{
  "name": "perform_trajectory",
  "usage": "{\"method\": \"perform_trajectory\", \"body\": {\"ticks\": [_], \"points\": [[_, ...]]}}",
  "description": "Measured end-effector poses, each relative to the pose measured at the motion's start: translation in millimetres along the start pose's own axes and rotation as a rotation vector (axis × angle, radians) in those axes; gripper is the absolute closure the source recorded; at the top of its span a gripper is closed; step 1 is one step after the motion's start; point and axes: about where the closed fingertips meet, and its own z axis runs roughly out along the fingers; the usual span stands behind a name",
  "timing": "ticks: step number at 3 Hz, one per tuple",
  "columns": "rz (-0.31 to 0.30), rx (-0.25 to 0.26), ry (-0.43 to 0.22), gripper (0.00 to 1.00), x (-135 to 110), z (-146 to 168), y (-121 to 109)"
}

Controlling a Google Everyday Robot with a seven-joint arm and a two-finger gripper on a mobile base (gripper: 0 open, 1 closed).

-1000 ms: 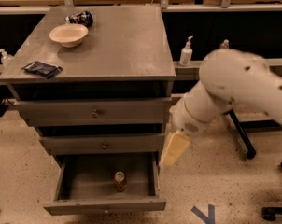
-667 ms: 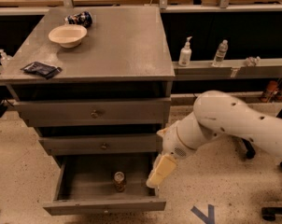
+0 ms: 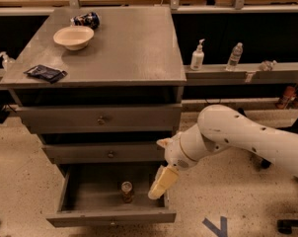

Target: Pick orange can from bottom drawer and place on counter

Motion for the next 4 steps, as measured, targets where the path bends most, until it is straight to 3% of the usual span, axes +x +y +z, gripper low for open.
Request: {"method": "perform_trajectory", "body": {"ticks": [1, 2, 3, 4], "points": [[-0.048, 0.008, -0.105, 0.0, -19, 30, -22], [-0.154, 0.029, -0.246, 0.0, -45, 96, -44], [-0.186, 0.055, -0.313, 0.0, -44, 132, -49], [-0.179, 0.053, -0.306, 0.0, -40, 131, -49]]}}
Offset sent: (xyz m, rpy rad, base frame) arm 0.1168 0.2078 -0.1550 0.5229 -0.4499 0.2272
